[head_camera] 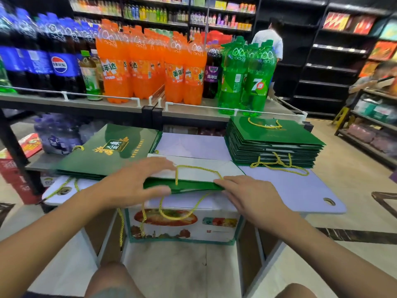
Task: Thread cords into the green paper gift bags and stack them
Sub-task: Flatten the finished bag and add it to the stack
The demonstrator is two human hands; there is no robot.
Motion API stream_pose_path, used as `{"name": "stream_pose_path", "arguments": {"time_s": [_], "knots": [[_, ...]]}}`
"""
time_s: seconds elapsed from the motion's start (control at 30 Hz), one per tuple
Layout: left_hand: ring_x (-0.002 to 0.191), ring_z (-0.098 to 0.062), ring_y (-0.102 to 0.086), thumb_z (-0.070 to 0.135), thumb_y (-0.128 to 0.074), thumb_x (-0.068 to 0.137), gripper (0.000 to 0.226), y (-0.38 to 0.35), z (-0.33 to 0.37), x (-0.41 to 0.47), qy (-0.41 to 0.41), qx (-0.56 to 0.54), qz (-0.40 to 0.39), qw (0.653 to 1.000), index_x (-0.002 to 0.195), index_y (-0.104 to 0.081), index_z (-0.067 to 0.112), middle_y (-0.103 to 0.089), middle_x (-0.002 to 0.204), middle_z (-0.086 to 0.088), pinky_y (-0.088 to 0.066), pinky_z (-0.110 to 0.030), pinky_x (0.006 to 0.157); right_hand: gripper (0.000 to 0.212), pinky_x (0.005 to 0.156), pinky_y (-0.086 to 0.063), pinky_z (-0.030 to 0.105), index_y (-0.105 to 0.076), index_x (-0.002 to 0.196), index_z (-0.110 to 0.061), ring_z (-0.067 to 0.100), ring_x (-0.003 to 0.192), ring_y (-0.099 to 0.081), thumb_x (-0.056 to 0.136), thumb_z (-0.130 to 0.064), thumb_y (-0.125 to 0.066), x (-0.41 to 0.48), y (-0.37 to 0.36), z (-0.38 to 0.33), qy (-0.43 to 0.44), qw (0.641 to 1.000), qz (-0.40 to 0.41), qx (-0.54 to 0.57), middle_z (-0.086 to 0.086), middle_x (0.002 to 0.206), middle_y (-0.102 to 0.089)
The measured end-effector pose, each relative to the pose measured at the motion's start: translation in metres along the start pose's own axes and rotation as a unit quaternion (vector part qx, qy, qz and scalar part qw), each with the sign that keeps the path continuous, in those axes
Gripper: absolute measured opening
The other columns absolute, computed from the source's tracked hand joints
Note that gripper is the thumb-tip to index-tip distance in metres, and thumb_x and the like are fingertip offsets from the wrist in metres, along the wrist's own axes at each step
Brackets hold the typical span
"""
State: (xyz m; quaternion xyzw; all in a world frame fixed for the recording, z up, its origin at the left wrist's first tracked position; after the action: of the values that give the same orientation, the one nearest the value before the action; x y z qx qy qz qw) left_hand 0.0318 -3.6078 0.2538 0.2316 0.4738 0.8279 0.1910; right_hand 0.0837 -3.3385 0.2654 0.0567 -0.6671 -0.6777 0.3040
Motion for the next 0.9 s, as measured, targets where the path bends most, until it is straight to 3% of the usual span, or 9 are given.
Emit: {"name": "stream_pose_path", "arguments": {"time_s": [0.07,0.17,0.23,0.4,0.53,0.63,0.73,0.8,0.9], "knots": [[0.139,-0.004,-0.047,0.084,-0.048,0.086,0.067,0.025,-0.020,0.007,0.088,-0.233,0.149,0.957,0.130,-0.064,0.037,-0.062,0.136,0.019,-0.036,-0.026,0.115,0.040,0.069,-0.054,0.038,-0.050,0.143,-0.045,0.019,0.117,-0.064,0.106,-0.041,-0.034,0.011,0.022,0.011,-0.020,0.999,0.028,-0.004,-0.015,0.130,-0.067],[0.115,-0.008,-0.062,0.052,-0.043,0.099,0.036,0.058,-0.016,-0.004,0.066,-0.347,0.380,0.855,0.117,-0.063,0.028,-0.066,0.120,0.007,-0.050,-0.030,0.094,0.029,0.064,-0.052,0.038,-0.055,0.133,-0.041,0.029,0.100,-0.069,0.108,-0.035,-0.042,0.030,0.057,0.028,-0.079,0.993,0.088,-0.018,-0.008,0.110,-0.074],[0.103,-0.012,-0.063,0.033,-0.051,0.095,0.012,0.057,-0.020,-0.009,0.123,-0.395,0.444,0.795,0.104,-0.058,0.032,-0.064,0.111,0.007,-0.052,-0.039,0.085,0.025,0.065,-0.052,0.040,-0.055,0.128,-0.038,0.038,0.089,-0.067,0.109,-0.039,-0.039,0.042,0.074,0.040,-0.128,0.986,0.109,-0.002,0.002,0.097,-0.073],[0.098,-0.018,-0.061,0.015,-0.063,0.096,0.024,0.012,-0.026,0.021,0.245,-0.491,0.350,0.760,0.118,-0.056,0.021,-0.058,0.125,-0.011,-0.054,-0.037,0.078,0.022,0.066,-0.041,0.036,-0.050,0.090,-0.024,0.022,0.071,-0.052,0.109,-0.030,-0.043,0.062,0.102,0.057,-0.162,0.934,0.218,0.231,-0.004,0.069,-0.052],[0.119,-0.036,-0.062,0.023,-0.072,0.095,0.065,-0.041,0.014,0.046,0.270,-0.684,0.135,0.664,0.150,-0.040,0.008,-0.053,0.144,-0.017,-0.054,-0.043,0.087,0.024,0.074,-0.039,0.021,-0.056,0.092,-0.012,0.003,0.075,-0.047,0.110,-0.021,-0.043,0.070,0.098,0.051,-0.187,0.844,0.290,0.410,-0.006,0.083,-0.054],[0.121,-0.036,-0.065,0.033,-0.070,0.093,0.059,-0.056,0.052,0.060,0.232,-0.747,0.075,0.619,0.140,-0.051,0.003,-0.064,0.136,-0.017,-0.054,-0.045,0.097,0.035,0.104,-0.049,0.044,-0.065,0.119,-0.016,0.022,0.112,-0.064,0.106,-0.040,-0.044,0.072,0.066,0.043,-0.243,0.736,0.285,0.564,0.004,0.121,-0.069],[0.123,-0.030,-0.065,0.026,-0.054,0.105,0.042,-0.048,0.073,0.075,0.130,-0.775,0.130,0.604,0.143,-0.055,0.010,-0.068,0.134,-0.012,-0.052,-0.045,0.103,0.029,0.094,-0.058,0.058,-0.066,0.112,-0.018,0.039,0.111,-0.067,0.110,-0.032,-0.040,0.065,0.047,0.021,-0.232,0.666,0.260,0.660,0.013,0.116,-0.072],[0.124,-0.029,-0.065,0.019,-0.043,0.109,0.036,-0.035,0.073,0.077,0.087,-0.763,0.180,0.615,0.143,-0.054,0.013,-0.067,0.136,-0.010,-0.056,-0.046,0.100,0.029,0.090,-0.062,0.050,-0.066,0.112,-0.013,0.033,0.112,-0.069,0.112,-0.025,-0.039,0.058,0.043,0.012,-0.226,0.657,0.226,0.683,0.010,0.115,-0.074],[0.123,-0.024,-0.066,0.012,-0.038,0.111,0.035,-0.011,0.056,0.068,0.082,-0.699,0.228,0.673,0.142,-0.053,0.019,-0.068,0.136,-0.004,-0.060,-0.042,0.090,0.027,0.087,-0.062,0.041,-0.070,0.091,-0.015,0.022,0.104,-0.073,0.108,-0.024,-0.051,0.041,0.038,0.017,-0.228,0.747,0.117,0.614,-0.008,0.095,-0.077]]}}
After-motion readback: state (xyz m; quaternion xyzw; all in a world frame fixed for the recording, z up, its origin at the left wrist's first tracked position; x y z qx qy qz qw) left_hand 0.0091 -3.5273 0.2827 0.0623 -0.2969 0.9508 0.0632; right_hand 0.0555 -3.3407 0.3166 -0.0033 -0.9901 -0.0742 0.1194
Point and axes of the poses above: each hand's wrist, its own x-axis towards the middle knuckle, its own y-axis out of the back of the hand, z = x × y, the point moved 7 cm from there along x, towards the middle knuckle
